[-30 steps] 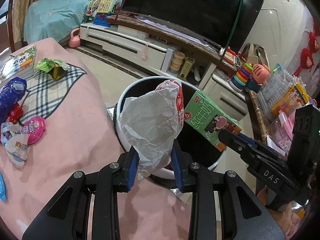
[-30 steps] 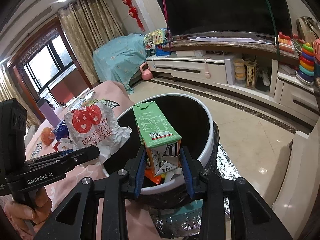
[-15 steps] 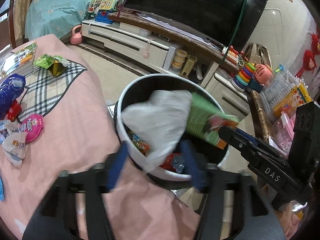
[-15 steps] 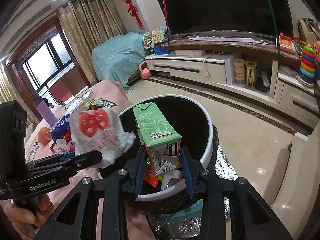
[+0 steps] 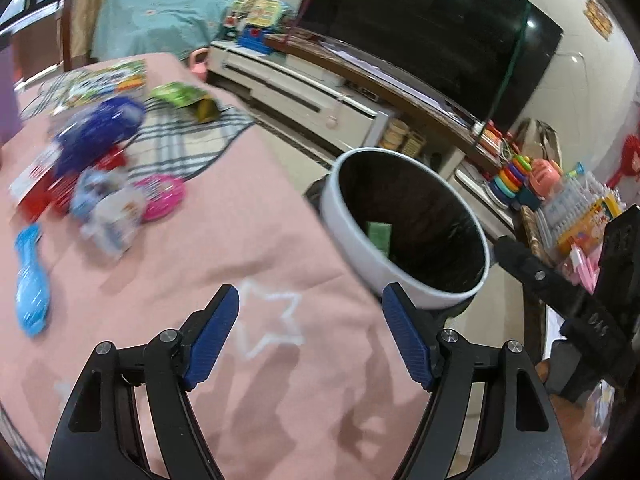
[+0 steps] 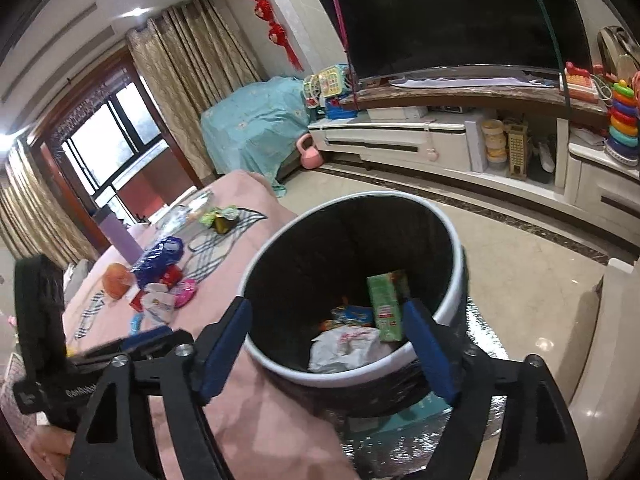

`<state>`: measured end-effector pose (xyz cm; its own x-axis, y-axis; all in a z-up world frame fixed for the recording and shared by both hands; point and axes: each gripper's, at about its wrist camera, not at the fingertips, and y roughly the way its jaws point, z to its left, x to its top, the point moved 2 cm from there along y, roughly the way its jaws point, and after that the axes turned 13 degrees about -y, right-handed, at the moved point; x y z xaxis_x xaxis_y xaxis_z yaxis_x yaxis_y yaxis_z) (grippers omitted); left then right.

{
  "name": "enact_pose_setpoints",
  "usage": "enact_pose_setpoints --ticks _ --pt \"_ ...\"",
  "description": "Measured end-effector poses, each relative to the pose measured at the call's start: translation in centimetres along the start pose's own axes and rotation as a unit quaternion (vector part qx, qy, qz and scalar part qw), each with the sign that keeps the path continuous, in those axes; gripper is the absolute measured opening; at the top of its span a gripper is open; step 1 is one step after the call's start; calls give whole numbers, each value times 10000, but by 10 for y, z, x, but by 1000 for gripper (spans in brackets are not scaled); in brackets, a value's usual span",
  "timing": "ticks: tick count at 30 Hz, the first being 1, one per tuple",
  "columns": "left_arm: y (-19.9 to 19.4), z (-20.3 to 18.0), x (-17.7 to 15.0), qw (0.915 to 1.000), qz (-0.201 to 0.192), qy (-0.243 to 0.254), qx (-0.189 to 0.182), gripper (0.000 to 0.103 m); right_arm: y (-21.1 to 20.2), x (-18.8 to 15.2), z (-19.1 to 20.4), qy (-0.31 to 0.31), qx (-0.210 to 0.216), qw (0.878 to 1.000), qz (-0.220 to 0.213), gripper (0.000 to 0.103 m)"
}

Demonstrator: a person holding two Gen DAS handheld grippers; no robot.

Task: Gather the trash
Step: 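Grasp the blue brush-shaped package with the left tool while the right tool grasps the crumpled foil wrapper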

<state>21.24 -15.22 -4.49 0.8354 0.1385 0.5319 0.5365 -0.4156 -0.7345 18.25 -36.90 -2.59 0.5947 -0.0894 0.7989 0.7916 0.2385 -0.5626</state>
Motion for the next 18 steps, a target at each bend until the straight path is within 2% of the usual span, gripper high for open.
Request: enact_pose_setpoints --ticks 6,11,18 --pt "-22 39 -8 9991 -157 -316 230 76 2 -2 29 -73 255 9996 -46 95" --pt "-40 68 -13 9969 -336 -584 407 76 8 -8 55 -137 473 9988 5 96" --pt "-58 111 -22 9932 -449 -821 686 77 25 -21 85 -230 719 9967 298 97"
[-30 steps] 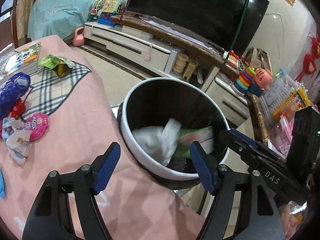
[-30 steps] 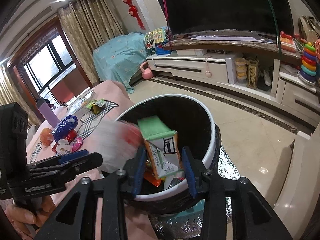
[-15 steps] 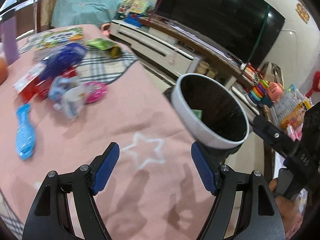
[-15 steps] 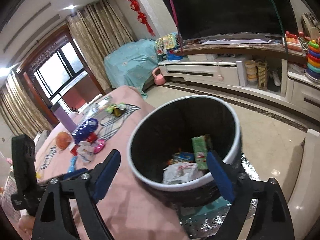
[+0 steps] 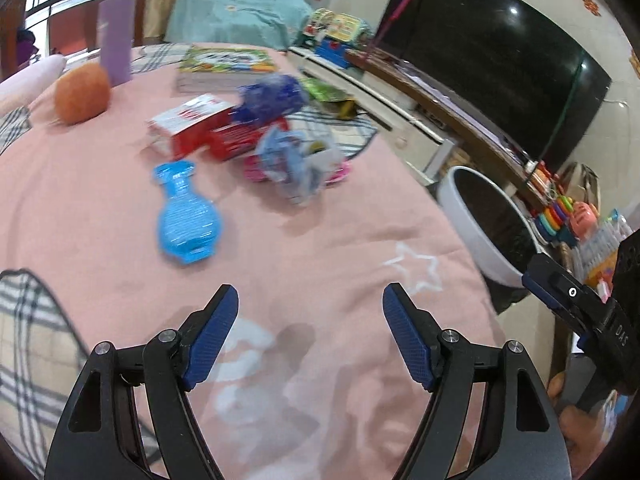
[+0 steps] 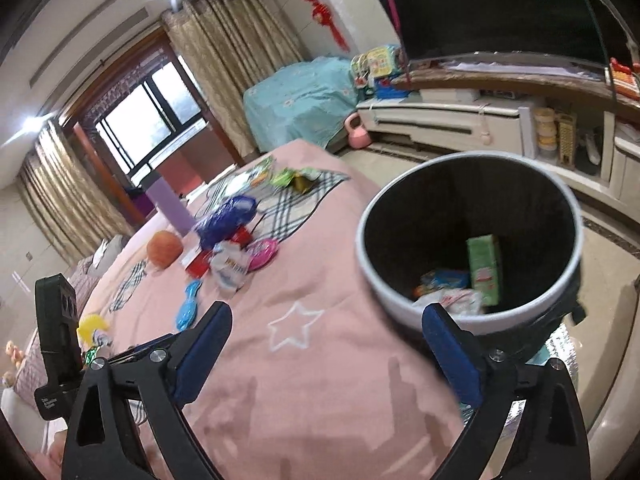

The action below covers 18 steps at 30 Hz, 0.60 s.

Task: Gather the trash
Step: 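Grasp the blue brush-shaped package with the left tool while the right tool grasps the crumpled foil wrapper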

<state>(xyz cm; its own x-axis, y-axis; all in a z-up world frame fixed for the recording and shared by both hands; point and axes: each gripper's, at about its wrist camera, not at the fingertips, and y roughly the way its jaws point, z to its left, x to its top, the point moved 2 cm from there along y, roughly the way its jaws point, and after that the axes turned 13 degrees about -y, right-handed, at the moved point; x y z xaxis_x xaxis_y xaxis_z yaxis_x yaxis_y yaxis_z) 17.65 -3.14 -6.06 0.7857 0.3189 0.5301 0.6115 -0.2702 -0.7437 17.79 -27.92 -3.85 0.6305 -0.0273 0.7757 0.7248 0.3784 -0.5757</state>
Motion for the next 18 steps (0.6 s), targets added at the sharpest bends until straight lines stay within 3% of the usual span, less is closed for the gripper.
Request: enact_pose_setpoints --ticks 10,18 --pt "-7 49 -1 9990 -53 -352 260 77 27 -9 42 -287 276 9987 305 97" --pt "-2 66 5 9980 -21 -552 312 77 45 -13 53 -284 344 9977 512 97"
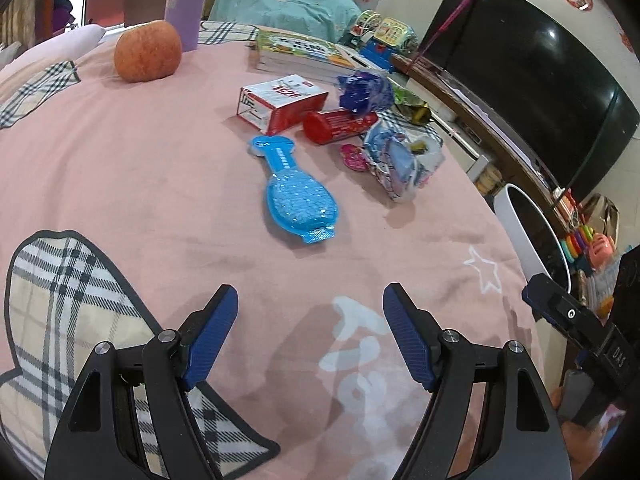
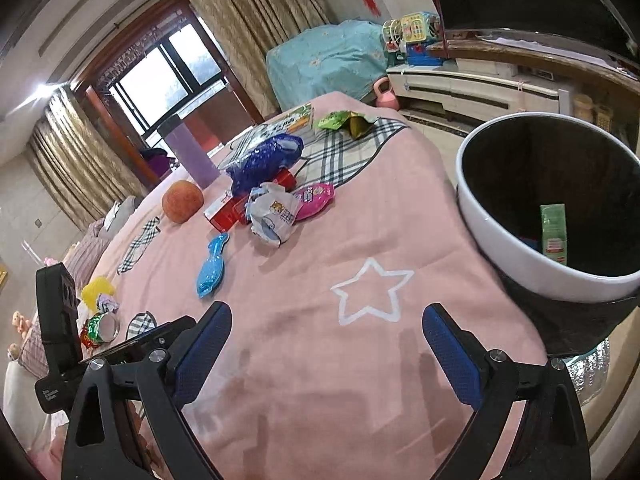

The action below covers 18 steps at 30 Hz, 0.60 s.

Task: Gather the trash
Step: 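Grasp the blue brush-shaped package with the left tool while the right tool grasps the crumpled foil wrapper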

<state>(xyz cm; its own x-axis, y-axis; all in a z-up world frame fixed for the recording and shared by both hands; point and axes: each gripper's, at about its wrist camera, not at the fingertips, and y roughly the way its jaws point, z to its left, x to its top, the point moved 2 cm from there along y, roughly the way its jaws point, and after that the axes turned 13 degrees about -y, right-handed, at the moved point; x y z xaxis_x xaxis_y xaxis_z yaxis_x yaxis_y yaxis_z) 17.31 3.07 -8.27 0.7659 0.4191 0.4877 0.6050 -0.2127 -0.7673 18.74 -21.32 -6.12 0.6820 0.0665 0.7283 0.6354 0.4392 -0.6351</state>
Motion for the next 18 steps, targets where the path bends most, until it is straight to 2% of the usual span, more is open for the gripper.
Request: enact_pose_setpoints --ticks 14,18 --pt "19 1 24 9998 56 90 140 77 34 23 13 -117 116 9998 102 97" --pt "26 -1 33 9997 59 146 175 77 49 34 17 -115 268 9995 136 96"
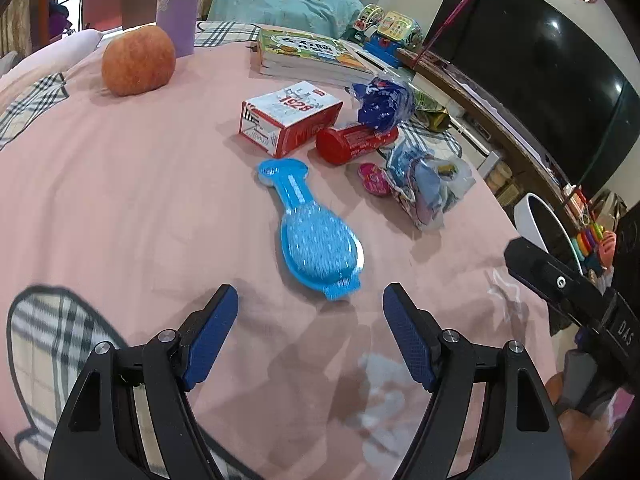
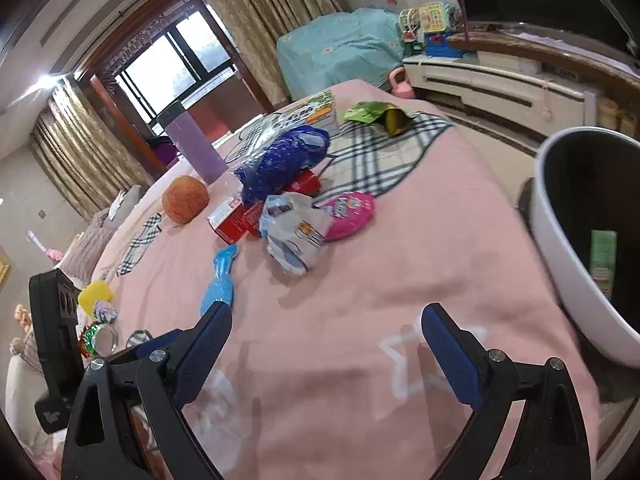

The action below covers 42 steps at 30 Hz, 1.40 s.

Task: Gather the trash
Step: 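Grasp the blue brush-shaped package with the left tool while the right tool grasps the crumpled foil wrapper, then carry the blue package and foil wrapper over the bin and open both tools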

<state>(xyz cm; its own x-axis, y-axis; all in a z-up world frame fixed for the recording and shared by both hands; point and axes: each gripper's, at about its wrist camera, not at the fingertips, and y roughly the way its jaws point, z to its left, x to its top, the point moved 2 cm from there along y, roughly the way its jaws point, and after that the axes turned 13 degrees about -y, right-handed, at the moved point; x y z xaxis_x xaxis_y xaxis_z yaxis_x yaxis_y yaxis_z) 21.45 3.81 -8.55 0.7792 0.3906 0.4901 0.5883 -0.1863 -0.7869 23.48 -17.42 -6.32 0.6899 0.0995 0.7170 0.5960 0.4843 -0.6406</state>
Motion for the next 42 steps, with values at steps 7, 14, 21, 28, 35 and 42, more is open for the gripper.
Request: enact_pose_setpoints --ticks 7,14,21,28,35,42 --pt "11 -3 13 9999 -21 127 84 77 30 20 7 -141 85 9998 96 83" --pt "18 -3 17 9993 -131 310 137 76 59 27 2 -102 145 9994 289 58" --pt "19 -10 15 9986 -132 516 30 46 54 23 1 -116 179 9995 247 24" --pt "8 -7 8 9990 -129 352 -231 44 32 8 -6 28 97 9999 136 24" --pt "-7 -27 -11 9978 -116 496 -431 44 -1 -10 -17 199 -102 9997 0 23" --pt "-17 -60 -29 9946 -92 810 -640 44 -35 -24 -31 367 -306 9987 -174 23"
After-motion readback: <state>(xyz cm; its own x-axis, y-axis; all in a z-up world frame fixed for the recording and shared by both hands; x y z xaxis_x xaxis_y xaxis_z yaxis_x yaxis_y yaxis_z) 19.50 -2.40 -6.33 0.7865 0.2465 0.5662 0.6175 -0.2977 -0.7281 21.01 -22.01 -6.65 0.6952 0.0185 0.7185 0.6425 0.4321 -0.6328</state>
